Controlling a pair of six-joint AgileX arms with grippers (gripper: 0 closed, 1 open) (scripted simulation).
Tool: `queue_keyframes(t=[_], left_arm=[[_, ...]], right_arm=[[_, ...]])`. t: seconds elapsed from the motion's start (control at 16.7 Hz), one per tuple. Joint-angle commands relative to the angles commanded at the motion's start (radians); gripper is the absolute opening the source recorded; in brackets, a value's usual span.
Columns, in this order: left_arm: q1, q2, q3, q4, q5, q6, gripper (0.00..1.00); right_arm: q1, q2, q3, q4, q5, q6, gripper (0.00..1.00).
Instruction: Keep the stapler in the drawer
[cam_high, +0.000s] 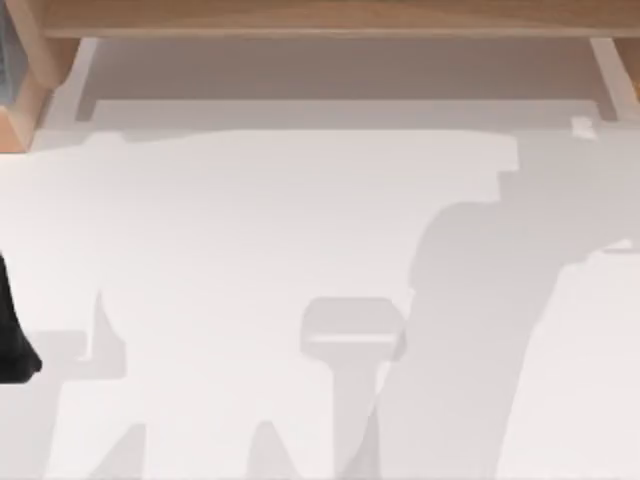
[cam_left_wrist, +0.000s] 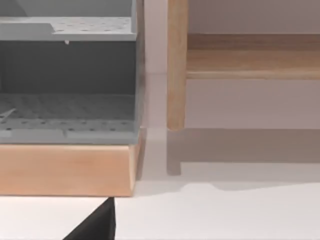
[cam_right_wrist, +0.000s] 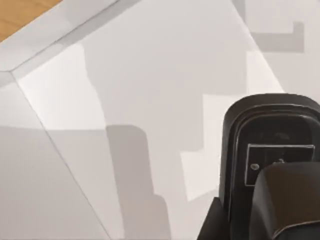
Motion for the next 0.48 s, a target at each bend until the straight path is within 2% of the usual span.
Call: queue_keyframes(t=[0.3,0.48], left_arm=[[0.000,0.000,0.000,0.000,0.000,0.000,1.00],[0.000,0.000,0.000,0.000,0.000,0.000,1.00]], right_arm=[[0.001,0.159,0.096,-0.092,-0.001,-0.367,0.00],[0.011,0.257,0.163,-0.141,0.002,-0.504,0.00]])
